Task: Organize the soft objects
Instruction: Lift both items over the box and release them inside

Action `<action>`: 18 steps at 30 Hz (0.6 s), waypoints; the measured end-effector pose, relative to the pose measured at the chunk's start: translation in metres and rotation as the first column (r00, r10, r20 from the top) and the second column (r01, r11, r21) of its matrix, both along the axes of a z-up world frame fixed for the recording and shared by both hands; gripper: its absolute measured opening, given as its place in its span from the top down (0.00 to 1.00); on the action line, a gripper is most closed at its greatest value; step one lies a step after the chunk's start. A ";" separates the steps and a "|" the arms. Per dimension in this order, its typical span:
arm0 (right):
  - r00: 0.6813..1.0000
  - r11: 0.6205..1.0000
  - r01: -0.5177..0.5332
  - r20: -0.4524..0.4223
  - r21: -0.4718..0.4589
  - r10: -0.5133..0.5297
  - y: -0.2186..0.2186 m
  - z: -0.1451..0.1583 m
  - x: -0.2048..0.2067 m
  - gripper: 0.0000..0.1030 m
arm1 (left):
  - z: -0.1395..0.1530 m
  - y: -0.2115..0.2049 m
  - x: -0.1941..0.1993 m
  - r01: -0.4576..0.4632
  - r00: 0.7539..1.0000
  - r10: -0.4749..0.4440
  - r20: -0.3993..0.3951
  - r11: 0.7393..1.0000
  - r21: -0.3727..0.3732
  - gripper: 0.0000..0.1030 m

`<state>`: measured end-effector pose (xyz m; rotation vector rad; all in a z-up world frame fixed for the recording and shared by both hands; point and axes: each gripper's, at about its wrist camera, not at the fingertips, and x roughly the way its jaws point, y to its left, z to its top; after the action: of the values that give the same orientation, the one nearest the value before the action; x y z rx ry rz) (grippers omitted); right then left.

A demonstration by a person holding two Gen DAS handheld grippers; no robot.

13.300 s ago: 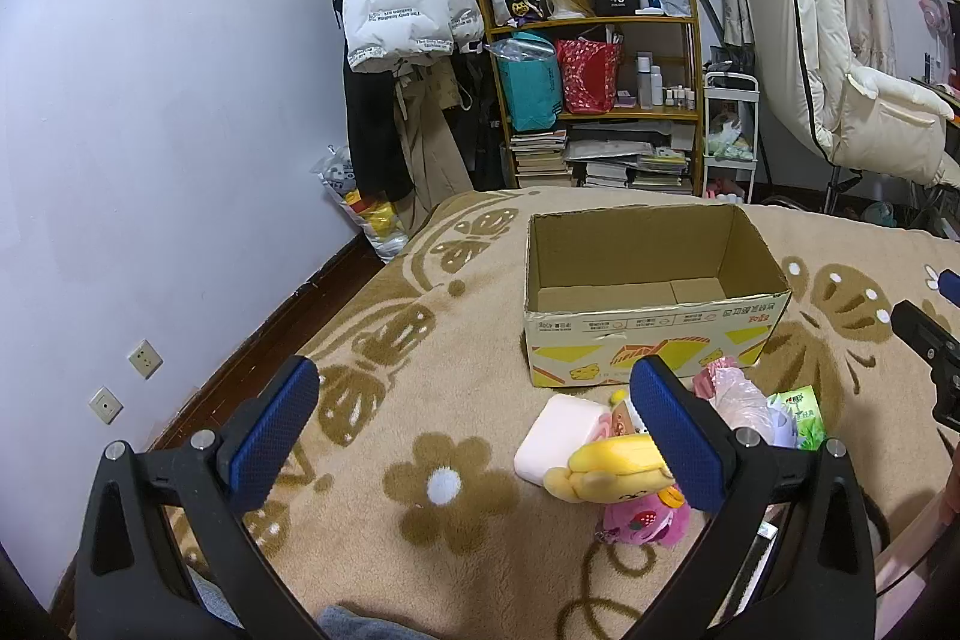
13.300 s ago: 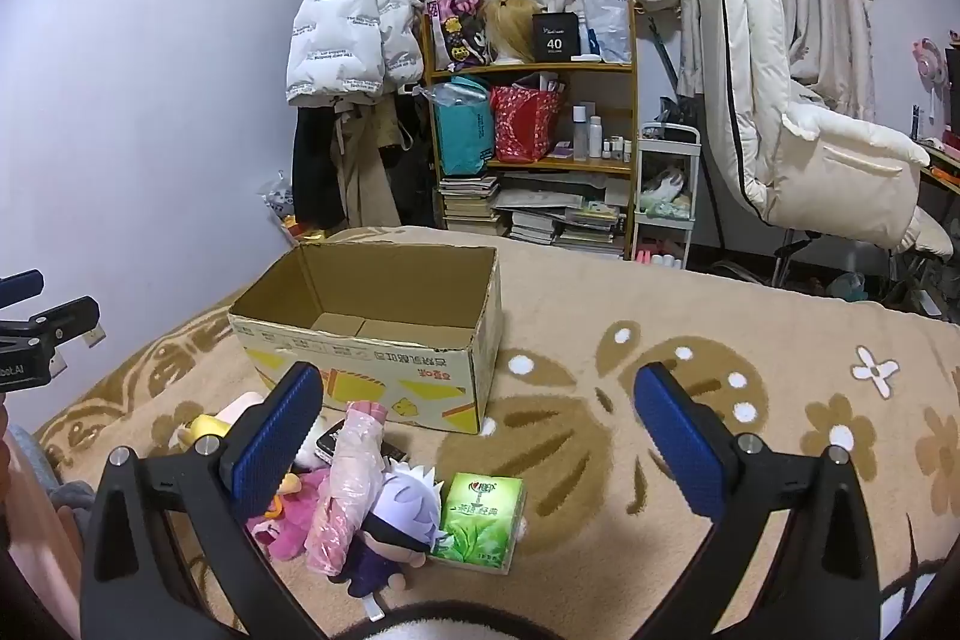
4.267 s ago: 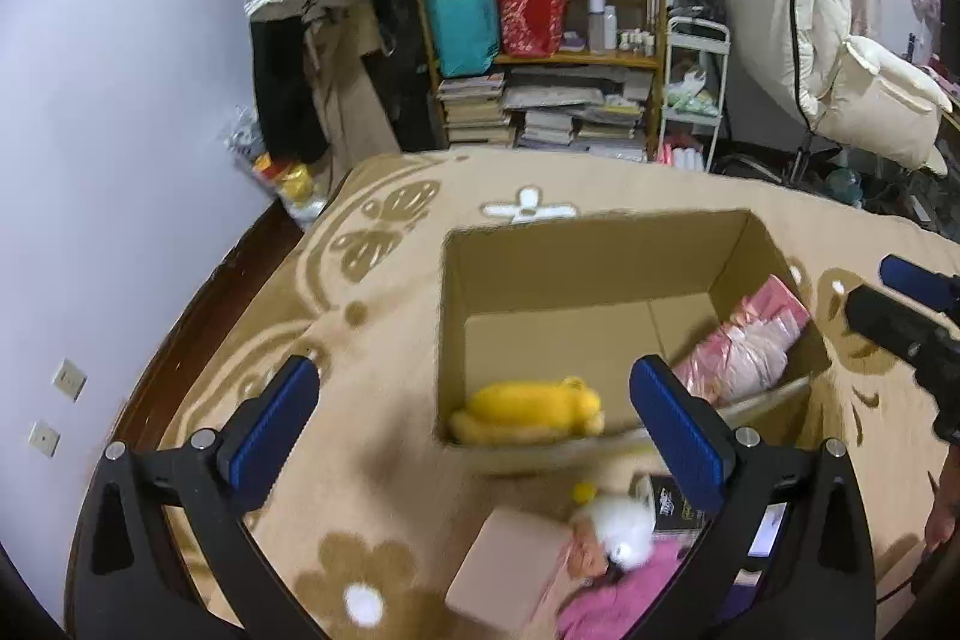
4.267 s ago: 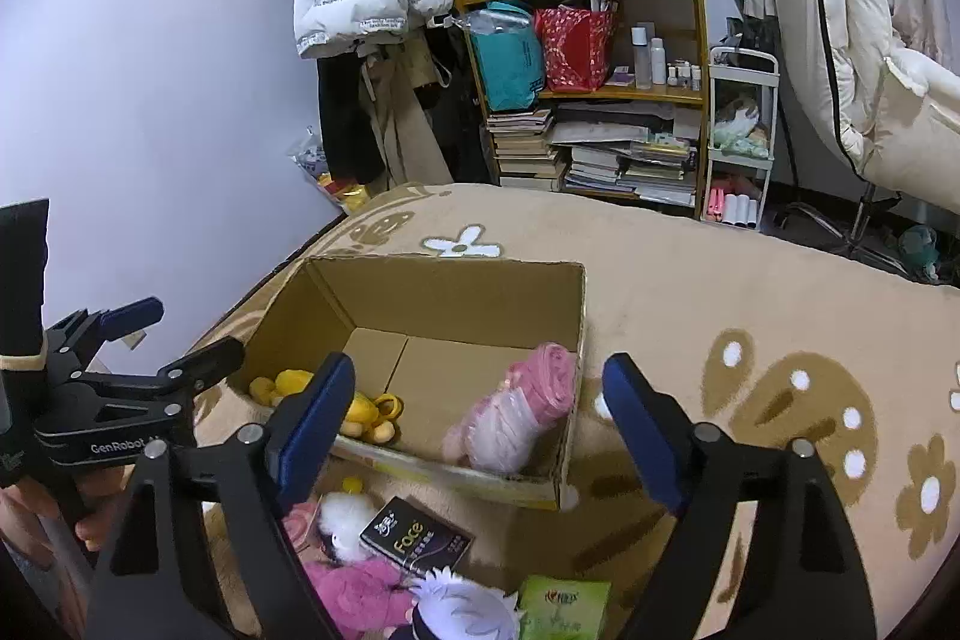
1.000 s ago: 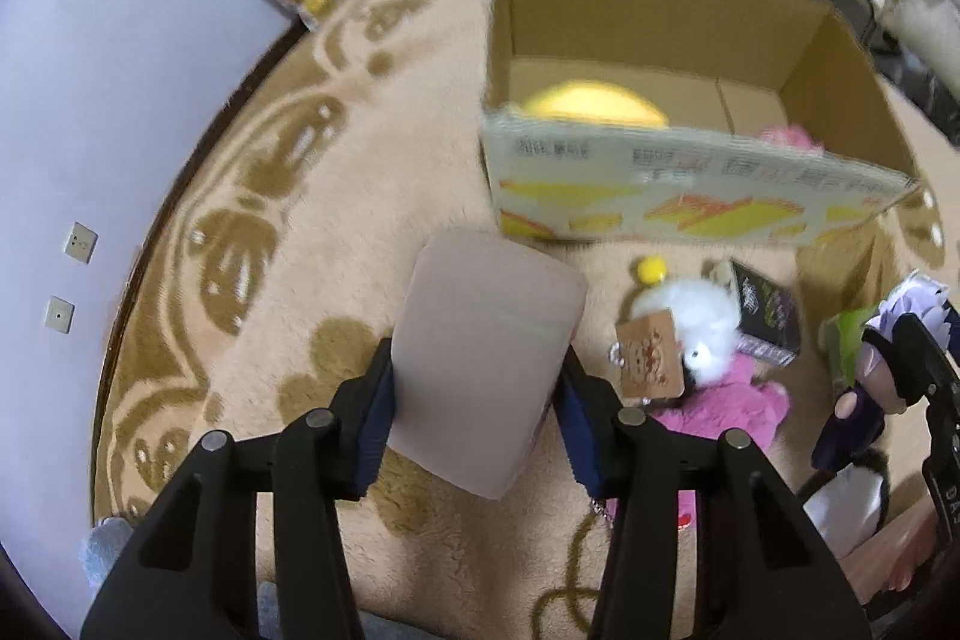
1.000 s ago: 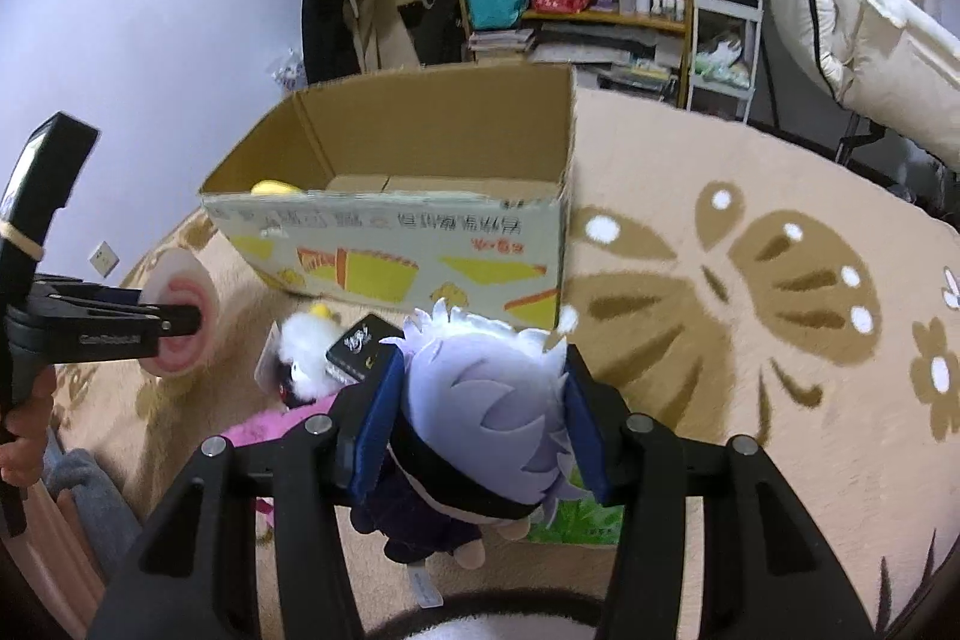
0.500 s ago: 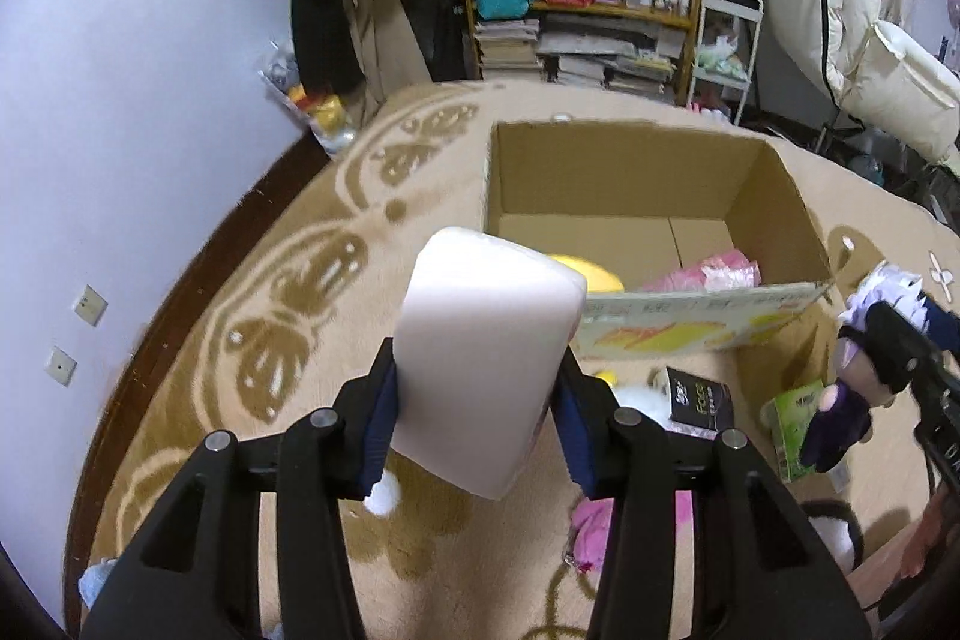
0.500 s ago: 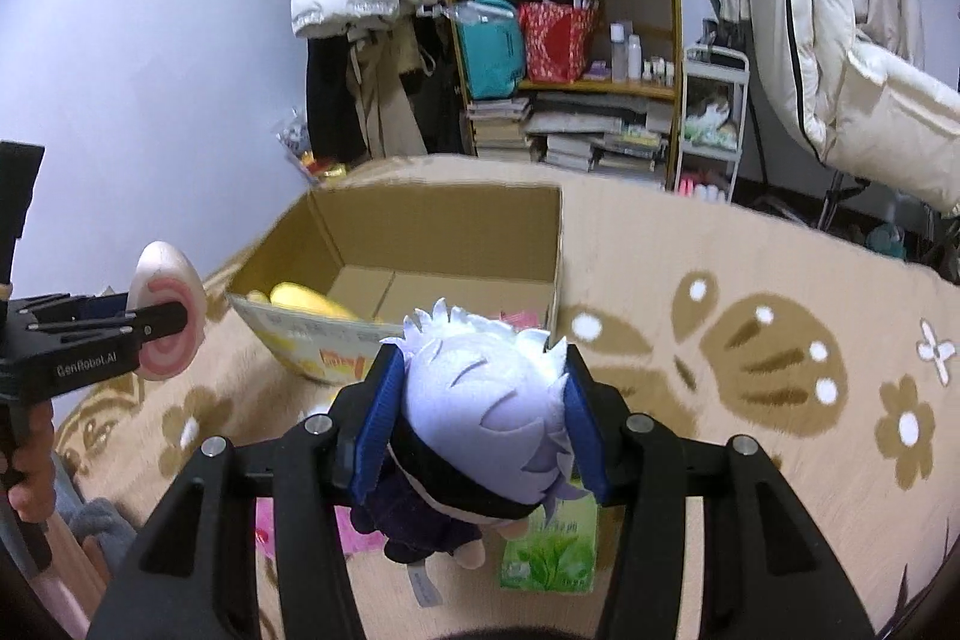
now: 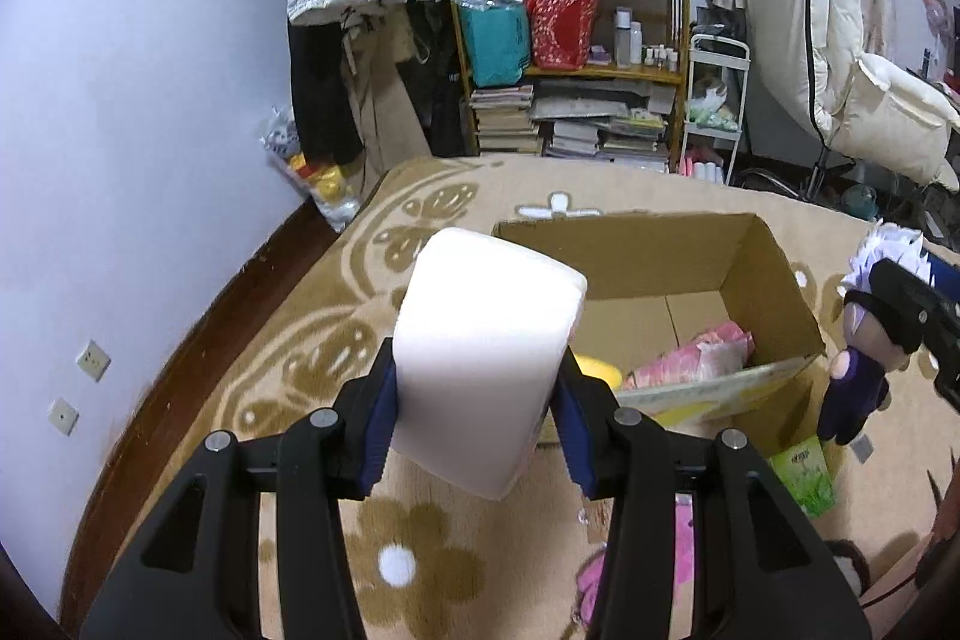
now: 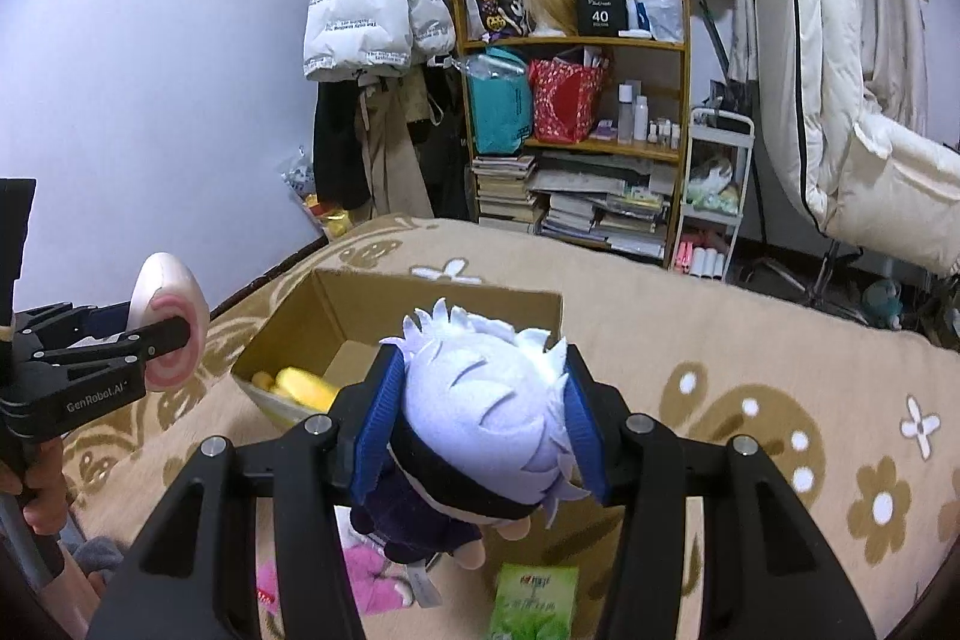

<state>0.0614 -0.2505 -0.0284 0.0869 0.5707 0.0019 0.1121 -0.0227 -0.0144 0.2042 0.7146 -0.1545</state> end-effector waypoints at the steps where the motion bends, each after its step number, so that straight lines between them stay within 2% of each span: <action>1: 1.000 1.000 0.000 0.004 -0.002 0.000 0.000 0.002 0.002 0.47 | 0.001 -0.001 0.002 0.006 1.000 -0.006 0.012 1.000 0.004 0.56; 11: 0.998 1.000 -0.014 0.063 -0.019 0.016 -0.001 0.020 0.023 0.47 | 0.005 -0.023 0.029 0.029 0.997 -0.030 0.077 0.999 0.016 0.56; 18: 0.997 1.000 -0.021 0.070 -0.023 0.023 0.001 0.019 0.043 0.47 | 0.003 -0.033 0.050 0.037 0.997 -0.038 0.072 0.999 0.006 0.56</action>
<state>0.1045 -0.2498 -0.0092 0.0586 0.5010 0.0198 0.1621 -0.0555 -0.0117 0.2262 0.6392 -0.1804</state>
